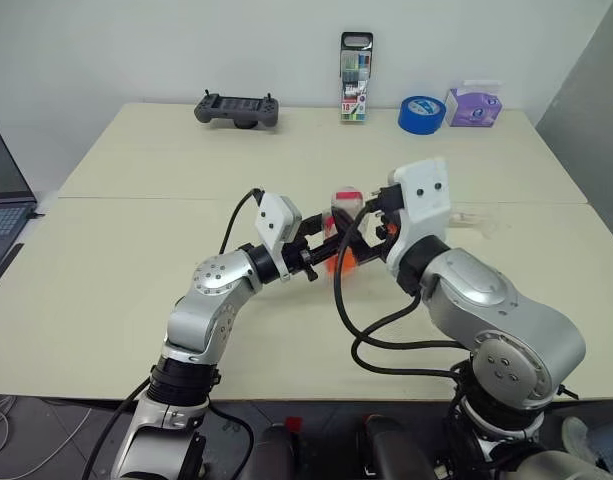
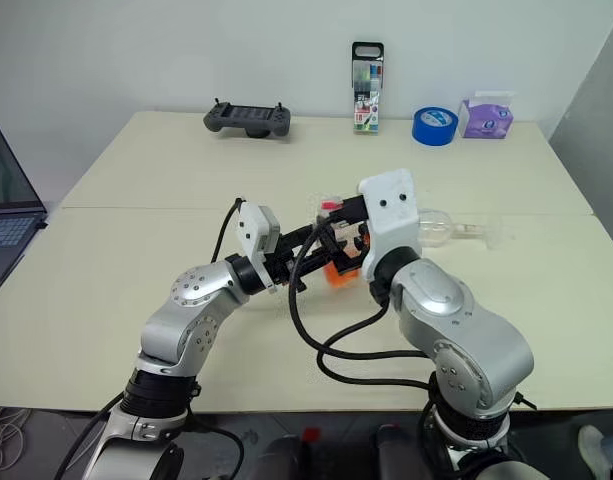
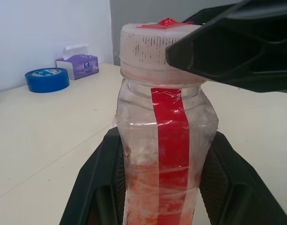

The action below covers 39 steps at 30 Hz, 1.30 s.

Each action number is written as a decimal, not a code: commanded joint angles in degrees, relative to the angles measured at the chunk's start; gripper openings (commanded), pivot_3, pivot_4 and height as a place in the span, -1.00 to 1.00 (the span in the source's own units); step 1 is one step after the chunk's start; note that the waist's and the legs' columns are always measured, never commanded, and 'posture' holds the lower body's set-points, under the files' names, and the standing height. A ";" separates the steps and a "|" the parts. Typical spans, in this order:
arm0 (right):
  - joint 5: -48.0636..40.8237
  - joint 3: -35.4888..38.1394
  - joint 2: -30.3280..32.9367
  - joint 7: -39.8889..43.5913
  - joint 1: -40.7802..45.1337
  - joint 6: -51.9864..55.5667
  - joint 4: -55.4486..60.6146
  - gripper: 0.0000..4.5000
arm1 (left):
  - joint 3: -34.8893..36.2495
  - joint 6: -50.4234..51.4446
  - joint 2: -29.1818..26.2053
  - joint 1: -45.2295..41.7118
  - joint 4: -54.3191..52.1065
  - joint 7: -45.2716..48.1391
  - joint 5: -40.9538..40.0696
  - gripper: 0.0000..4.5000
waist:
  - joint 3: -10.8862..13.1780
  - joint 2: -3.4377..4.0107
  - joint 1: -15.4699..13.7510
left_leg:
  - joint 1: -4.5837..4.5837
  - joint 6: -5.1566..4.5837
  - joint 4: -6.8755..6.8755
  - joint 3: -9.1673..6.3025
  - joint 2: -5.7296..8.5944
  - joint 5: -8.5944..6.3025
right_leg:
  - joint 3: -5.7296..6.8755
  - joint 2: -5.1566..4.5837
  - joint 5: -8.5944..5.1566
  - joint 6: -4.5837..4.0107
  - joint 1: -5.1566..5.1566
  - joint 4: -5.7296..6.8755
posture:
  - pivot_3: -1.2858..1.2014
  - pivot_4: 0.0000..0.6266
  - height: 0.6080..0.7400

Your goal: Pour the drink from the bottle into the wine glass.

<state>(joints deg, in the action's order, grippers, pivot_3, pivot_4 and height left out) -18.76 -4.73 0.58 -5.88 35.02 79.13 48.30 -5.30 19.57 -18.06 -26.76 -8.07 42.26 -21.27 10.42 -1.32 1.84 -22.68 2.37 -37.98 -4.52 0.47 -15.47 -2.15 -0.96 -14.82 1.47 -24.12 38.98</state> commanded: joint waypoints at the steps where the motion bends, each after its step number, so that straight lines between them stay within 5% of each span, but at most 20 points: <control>1: 1.77 -0.58 -0.84 -1.04 1.49 -1.39 0.43 1.00 | 0.26 -1.68 0.37 -0.91 -1.44 0.39 -0.37 -0.24 | 0.00 0.00 0.01 | 0.00 0.00 0.00 0.00 0.00 0.00 | 0.00 0.00 0.00 0.00 0.00 0.00 | 0.03 -0.52 1.00; 7: 3.33 -0.77 -1.56 -1.08 2.03 -1.02 0.04 1.00 | -0.02 -1.76 0.53 -0.92 -1.41 0.32 -0.11 -0.24 | 0.00 0.00 0.02 | 0.00 -0.01 0.00 0.01 0.00 0.00 | 0.00 0.00 0.00 0.00 0.00 0.00 | 0.03 -0.52 1.00; 11: 4.07 -1.23 -1.74 -1.32 2.61 -1.15 -0.31 0.60 | -0.09 -1.87 0.45 -0.97 -1.36 0.21 0.09 -0.24 | 0.00 0.00 0.04 | 0.00 -0.01 0.00 0.00 0.00 0.00 | 0.01 0.01 0.00 0.00 0.00 0.00 | 0.03 -0.52 1.00; 16: 4.72 -1.38 -1.33 -1.54 3.30 -1.08 -0.56 -0.16 | -0.16 -2.02 0.49 -1.15 -1.14 0.16 0.20 -0.24 | 0.00 0.00 0.05 | 0.00 -0.01 0.00 -0.01 0.00 0.00 | 0.01 0.01 0.00 0.00 0.00 0.00 | 0.03 -0.52 1.00; 19: 4.34 -1.24 1.17 0.14 3.70 -1.43 -0.96 -0.17 | -0.18 -1.96 0.41 -0.97 -1.36 0.13 0.21 -0.24 | 0.00 0.00 0.04 | 0.00 -0.01 0.00 0.01 0.00 0.00 | 0.01 0.01 0.00 0.00 0.00 0.00 | 0.03 -0.52 1.00; 23: 0.19 2.68 15.02 14.63 3.20 -9.98 -7.57 -0.17 | -0.47 -1.69 0.74 -1.29 -1.38 -0.32 0.37 -0.24 | 0.00 0.00 -0.05 | 0.00 -0.02 -0.02 0.02 0.06 -0.01 | 0.10 0.05 0.00 0.01 0.04 -0.05 | 0.03 -0.52 1.00; 27: -10.08 8.39 26.07 39.41 4.42 -25.92 -19.71 -0.17 | -0.66 -1.38 0.95 -1.63 -1.49 -0.37 0.33 -0.25 | 0.02 -0.03 0.00 | 0.02 -0.08 -0.02 0.16 0.13 -0.01 | 0.12 0.18 0.00 0.01 0.09 -0.12 | 0.03 -0.52 1.00; 30: -10.80 3.99 35.73 59.69 7.92 -36.86 -31.28 -0.17 | -1.06 -1.39 0.97 -2.14 -1.21 0.09 0.44 -0.25 | 0.05 0.00 -0.01 | 0.04 -0.14 -0.02 0.33 0.09 -0.04 | 0.10 0.24 0.00 0.01 0.10 -0.12 | 0.03 -0.52 1.00; 35: -7.88 0.47 36.61 71.22 19.10 -48.55 -51.33 -0.17 | -0.88 -1.31 0.55 -2.71 -1.25 0.33 0.25 -0.25 | 0.09 0.00 0.68 | 0.19 -0.15 0.02 0.45 -0.08 -0.04 | -0.05 0.48 0.01 0.00 0.08 -0.05 | 0.03 -0.52 1.00; 39: -7.11 -1.83 36.89 74.78 21.20 -49.21 -55.50 -0.17 | -0.44 -1.15 0.29 -2.62 -1.64 -0.14 0.39 -0.25 | 0.10 0.02 0.48 | 0.16 -0.14 0.05 0.27 -0.18 -0.04 | -0.02 0.48 0.02 -0.03 0.06 0.00 | 0.03 -0.52 1.00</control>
<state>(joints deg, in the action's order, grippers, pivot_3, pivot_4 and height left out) -27.28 -8.97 35.71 68.43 54.78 30.96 -5.88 -7.38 19.31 -17.01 -29.82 -8.21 41.75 -20.08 10.52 -1.30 2.32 -22.58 2.23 -37.93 -4.30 0.26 -15.51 -2.16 -0.49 -14.80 1.45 -24.09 38.98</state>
